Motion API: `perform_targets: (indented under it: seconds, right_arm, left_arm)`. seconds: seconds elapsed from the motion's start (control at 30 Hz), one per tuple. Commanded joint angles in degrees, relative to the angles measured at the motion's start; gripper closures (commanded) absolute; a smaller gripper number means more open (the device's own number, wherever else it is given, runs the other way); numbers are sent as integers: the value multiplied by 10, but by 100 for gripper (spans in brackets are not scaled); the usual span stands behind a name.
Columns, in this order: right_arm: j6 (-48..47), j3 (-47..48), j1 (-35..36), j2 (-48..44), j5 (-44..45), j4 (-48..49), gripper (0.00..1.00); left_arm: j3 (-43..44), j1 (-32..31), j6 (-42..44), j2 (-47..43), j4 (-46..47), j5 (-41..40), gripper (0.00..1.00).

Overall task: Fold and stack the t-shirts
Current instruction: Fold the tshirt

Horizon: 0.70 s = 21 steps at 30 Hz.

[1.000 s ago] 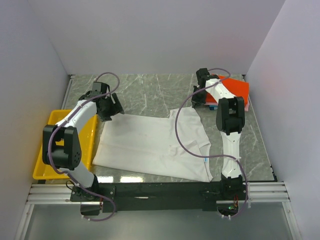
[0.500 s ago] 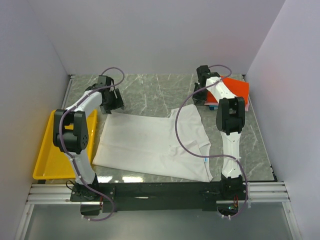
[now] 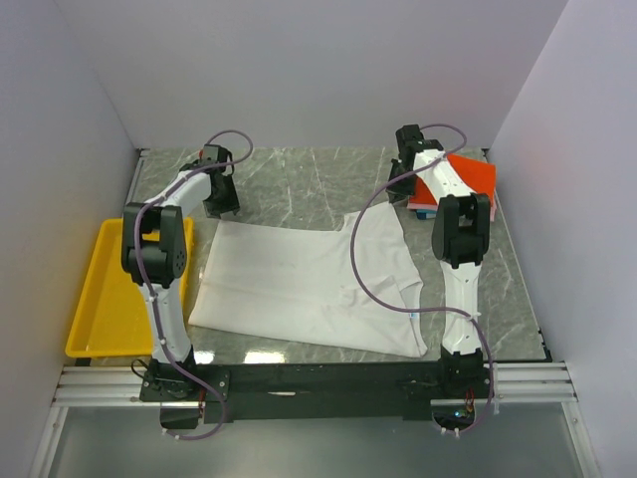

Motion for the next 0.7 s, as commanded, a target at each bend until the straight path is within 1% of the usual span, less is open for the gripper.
perform_targets:
  seconds: [0.0, 0.07, 0.13, 0.43, 0.67]
  right_arm:
    - [-4, 18, -4, -3, 9, -1, 100]
    - [-2, 18, -4, -3, 8, -2, 100]
    - [-2, 16, -5, -4, 7, -3, 100]
    - [-1, 17, -4, -4, 2, -6, 100]
    - [0, 21, -5, -2, -2, -9, 100]
  left_arm:
    - [23, 2, 16, 6, -9, -30, 51]
    - [20, 3, 16, 11, -12, -45, 54]
    - [17, 8, 16, 14, -14, -51, 59]
    - [6, 21, 20, 16, -9, -59, 62]
    - [4, 21, 14, 28, -7, -24, 68]
